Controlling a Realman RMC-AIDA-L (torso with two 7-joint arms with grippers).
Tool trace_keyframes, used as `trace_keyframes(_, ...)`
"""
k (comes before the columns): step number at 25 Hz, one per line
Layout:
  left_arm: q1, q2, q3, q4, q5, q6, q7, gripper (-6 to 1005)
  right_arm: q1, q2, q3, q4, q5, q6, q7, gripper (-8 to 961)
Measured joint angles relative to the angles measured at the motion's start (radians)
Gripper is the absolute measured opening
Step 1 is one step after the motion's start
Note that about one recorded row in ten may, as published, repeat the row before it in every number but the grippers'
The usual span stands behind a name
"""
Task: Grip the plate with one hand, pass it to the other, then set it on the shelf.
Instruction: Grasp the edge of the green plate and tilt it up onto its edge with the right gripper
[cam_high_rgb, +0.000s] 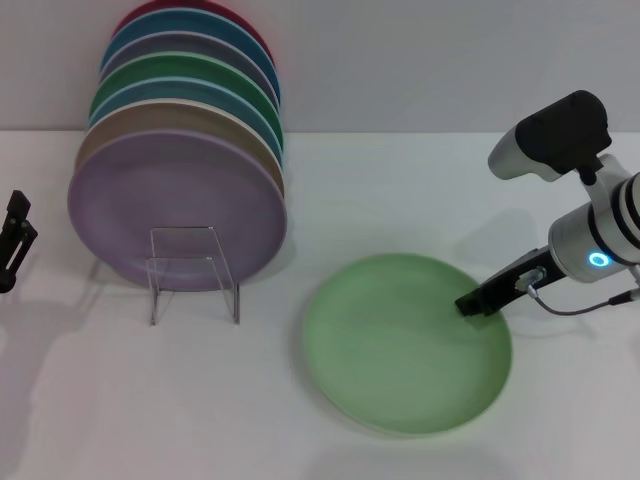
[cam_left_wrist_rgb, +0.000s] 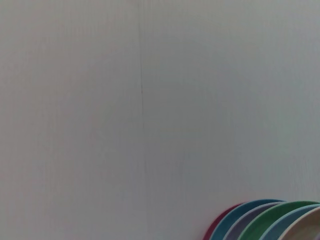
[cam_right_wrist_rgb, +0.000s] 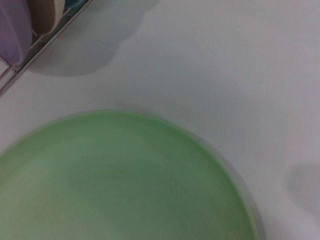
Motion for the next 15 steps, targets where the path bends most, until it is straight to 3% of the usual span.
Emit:
trace_keyframes(3,0.0,0.0,0.0,0.0,0.0,0.0,0.0,833,0.0,0.0,-0.001,0.006,0.0,-0.001,0.001,375)
trace_keyframes(6,-0.001,0.0,0.0,0.0,-0.001,0.0,0.0,833,0.001,0.0,-0.008,0.007,0.0,-0.003,0.002,150)
trace_keyframes(15,-0.002,0.0,0.0,0.0,-0.003,0.003,0.0,830,-0.031,0.008,-0.004,0.076,0.008,-0.006,-0.01,91)
